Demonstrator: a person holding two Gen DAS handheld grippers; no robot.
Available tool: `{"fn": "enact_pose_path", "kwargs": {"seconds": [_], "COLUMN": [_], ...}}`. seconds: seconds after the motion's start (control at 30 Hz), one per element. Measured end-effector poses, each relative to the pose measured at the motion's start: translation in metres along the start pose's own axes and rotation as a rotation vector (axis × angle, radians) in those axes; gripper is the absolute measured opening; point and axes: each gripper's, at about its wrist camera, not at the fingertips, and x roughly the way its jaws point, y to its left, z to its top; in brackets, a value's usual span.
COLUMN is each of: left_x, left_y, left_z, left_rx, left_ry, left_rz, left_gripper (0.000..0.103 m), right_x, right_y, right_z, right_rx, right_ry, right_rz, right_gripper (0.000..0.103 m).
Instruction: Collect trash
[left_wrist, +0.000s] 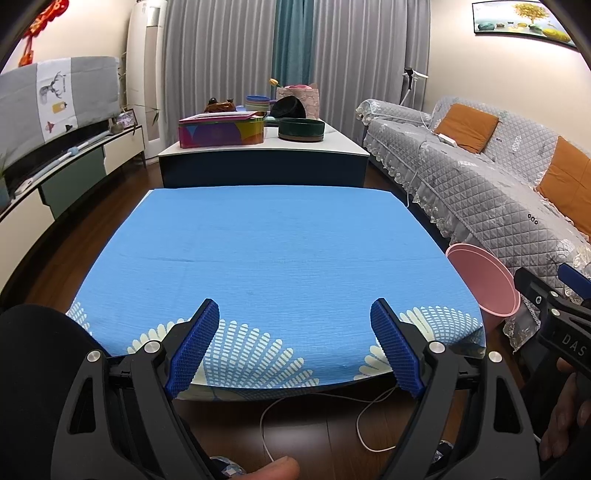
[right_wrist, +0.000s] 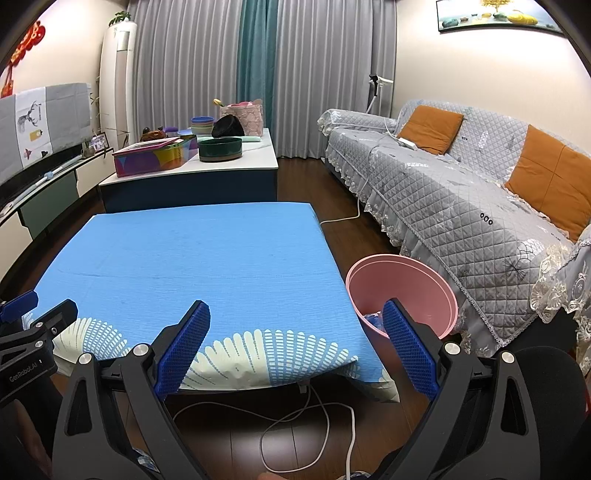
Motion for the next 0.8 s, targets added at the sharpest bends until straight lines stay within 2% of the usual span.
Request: {"fn": "enact_pose_path", "kwargs": {"seconds": [0.8], "left_x": [0.0061], "left_y": [0.0009], "left_z": [-0.0025], "left_rx": [-0.007], "left_ry": [0.029], "left_rz": [-0.012], "left_gripper": [0.082], "right_x": [0.0002], "right_y": [-0.0007], "right_z": [-0.0003], "right_rx": [0.000], "right_ry": [0.000], "right_rz": [0.001], "right_gripper": [0.093]}}
